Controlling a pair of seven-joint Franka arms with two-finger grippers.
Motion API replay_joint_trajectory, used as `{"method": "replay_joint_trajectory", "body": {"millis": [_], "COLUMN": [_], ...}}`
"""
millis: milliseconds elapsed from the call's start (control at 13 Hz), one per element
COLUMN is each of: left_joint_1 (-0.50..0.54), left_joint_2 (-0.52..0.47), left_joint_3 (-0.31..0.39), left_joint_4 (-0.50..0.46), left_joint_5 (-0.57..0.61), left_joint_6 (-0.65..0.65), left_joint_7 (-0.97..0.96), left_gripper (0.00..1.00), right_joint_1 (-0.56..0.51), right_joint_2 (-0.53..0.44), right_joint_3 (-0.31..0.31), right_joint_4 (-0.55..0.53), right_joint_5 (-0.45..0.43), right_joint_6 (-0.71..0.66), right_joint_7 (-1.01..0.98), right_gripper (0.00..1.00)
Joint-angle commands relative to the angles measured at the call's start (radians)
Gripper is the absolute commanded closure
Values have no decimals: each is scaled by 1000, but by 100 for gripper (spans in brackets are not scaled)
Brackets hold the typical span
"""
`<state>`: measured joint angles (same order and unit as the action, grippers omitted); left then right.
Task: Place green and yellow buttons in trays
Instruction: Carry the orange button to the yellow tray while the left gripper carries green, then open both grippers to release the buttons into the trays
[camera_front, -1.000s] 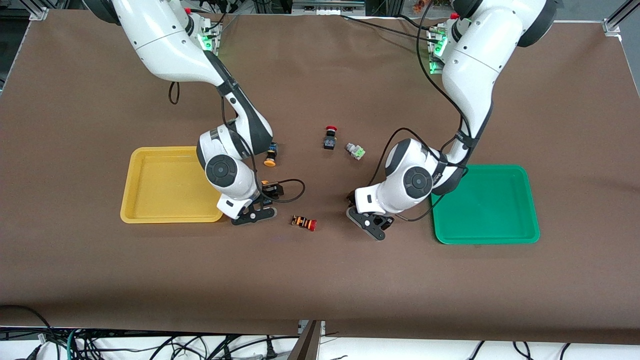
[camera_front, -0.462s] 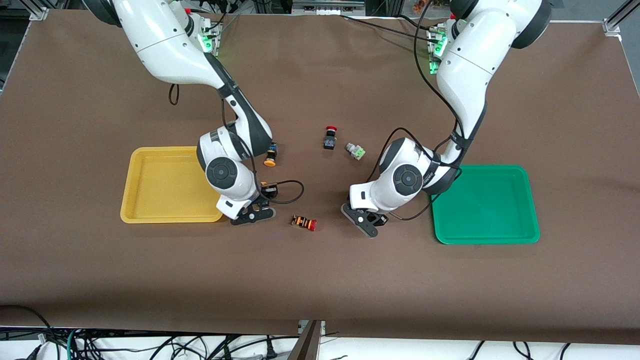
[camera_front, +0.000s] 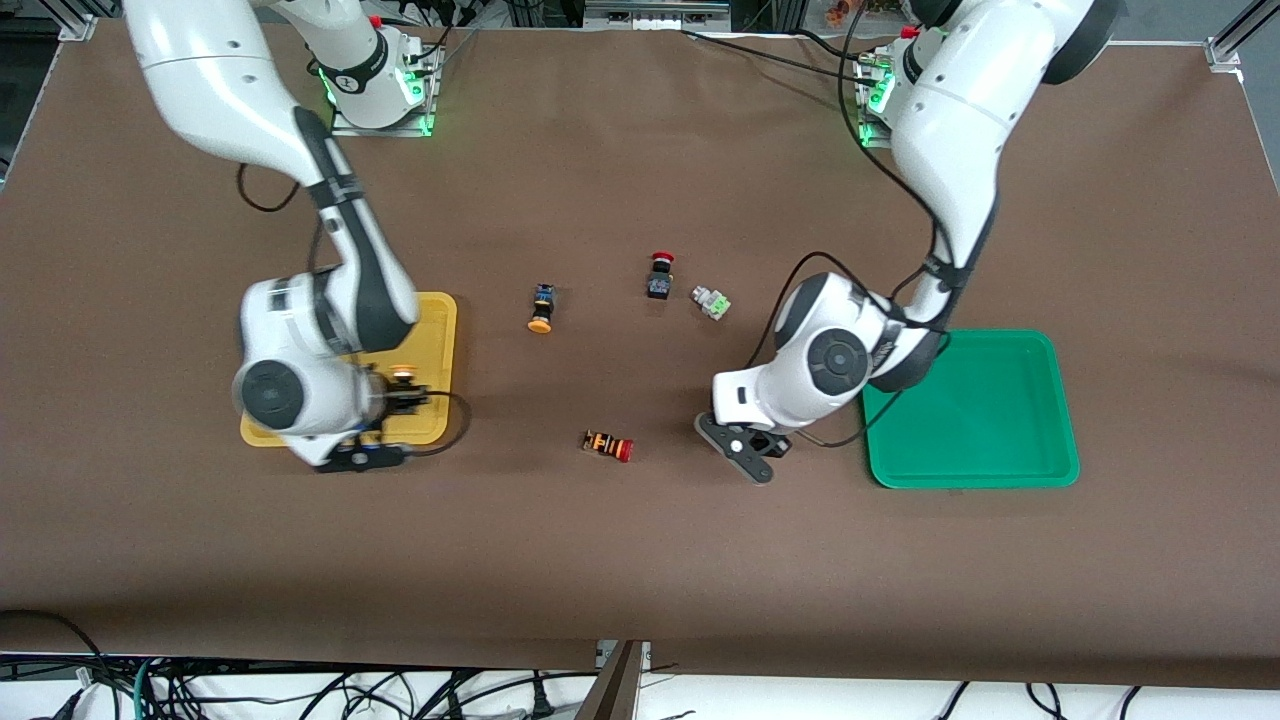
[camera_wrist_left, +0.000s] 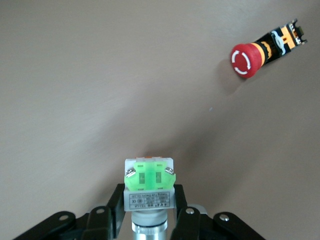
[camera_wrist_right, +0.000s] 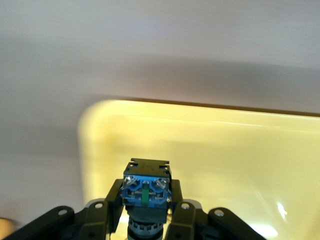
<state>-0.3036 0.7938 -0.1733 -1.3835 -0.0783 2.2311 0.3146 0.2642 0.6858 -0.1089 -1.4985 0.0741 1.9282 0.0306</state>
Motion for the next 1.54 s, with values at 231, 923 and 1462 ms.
{"method": "replay_joint_trajectory", "body": {"millis": [231, 923, 1462], "left_joint_1": [266, 363, 348], "left_joint_2": [-133, -82, -238], "left_joint_3": [0, 3, -63], "left_joint_4": [-34, -184, -175], "left_joint_5": [86, 130, 118], "left_joint_6": [-290, -277, -398], "left_joint_7": [94, 245, 54], "left_gripper": [100, 44, 0], "right_joint_1": [-40, -48, -8], "right_joint_2": [-80, -177, -183], "right_joint_3": [-103, -138, -98], "right_joint_4": [-173, -451, -242], "right_joint_5": [18, 16, 16], "right_joint_6": [-8, 311, 25], "right_joint_7": [-130, -152, -275], "right_gripper": [100, 92, 0]}}
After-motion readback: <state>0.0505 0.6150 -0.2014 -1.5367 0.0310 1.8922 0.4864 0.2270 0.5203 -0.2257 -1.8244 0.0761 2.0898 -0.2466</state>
